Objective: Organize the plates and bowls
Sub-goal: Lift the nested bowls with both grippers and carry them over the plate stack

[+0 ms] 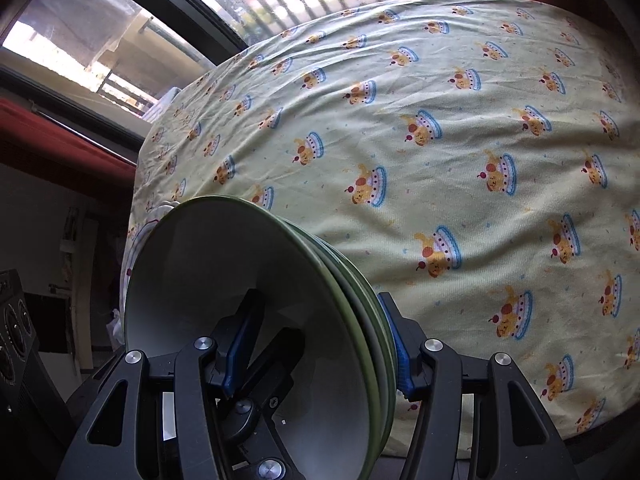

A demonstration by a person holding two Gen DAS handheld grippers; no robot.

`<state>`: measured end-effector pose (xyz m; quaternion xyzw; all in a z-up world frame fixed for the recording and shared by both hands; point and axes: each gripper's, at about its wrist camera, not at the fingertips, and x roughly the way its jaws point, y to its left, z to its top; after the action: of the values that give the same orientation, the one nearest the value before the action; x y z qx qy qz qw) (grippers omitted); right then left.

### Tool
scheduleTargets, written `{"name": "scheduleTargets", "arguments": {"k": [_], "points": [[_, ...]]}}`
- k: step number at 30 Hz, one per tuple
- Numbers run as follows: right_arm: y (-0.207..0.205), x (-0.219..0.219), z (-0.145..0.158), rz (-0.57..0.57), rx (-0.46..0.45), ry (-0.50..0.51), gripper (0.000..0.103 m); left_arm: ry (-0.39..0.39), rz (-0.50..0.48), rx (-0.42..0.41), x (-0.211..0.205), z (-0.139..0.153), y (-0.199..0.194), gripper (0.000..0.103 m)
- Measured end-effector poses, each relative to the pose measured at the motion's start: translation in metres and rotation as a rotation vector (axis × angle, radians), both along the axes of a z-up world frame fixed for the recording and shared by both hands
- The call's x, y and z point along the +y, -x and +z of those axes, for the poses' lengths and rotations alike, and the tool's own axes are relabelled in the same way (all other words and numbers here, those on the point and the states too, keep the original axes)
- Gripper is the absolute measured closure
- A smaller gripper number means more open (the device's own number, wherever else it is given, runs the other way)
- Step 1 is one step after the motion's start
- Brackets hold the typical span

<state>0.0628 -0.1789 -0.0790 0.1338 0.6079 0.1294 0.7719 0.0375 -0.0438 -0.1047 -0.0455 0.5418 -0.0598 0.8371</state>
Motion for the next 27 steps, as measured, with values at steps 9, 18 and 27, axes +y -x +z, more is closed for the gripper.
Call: {"name": "scheduleTargets", "arguments": {"k": [9, 18, 27], "points": [[0.004, 0.046, 0.021, 0.021, -0.062, 0.037, 0.043, 0.043, 0.014, -0.051, 0.047, 0.014, 0.006, 0.035], [0.004, 0.110, 0.028, -0.014, -0.075, 0.075, 0.043, 0.081, -0.028, -0.063, 0.107, 0.020, -0.001, 0.035], [-0.002, 0.171, 0.024, -0.046, -0.073, 0.107, 0.043, 0.109, -0.050, -0.056, 0.166, 0.016, -0.010, 0.035]]}}
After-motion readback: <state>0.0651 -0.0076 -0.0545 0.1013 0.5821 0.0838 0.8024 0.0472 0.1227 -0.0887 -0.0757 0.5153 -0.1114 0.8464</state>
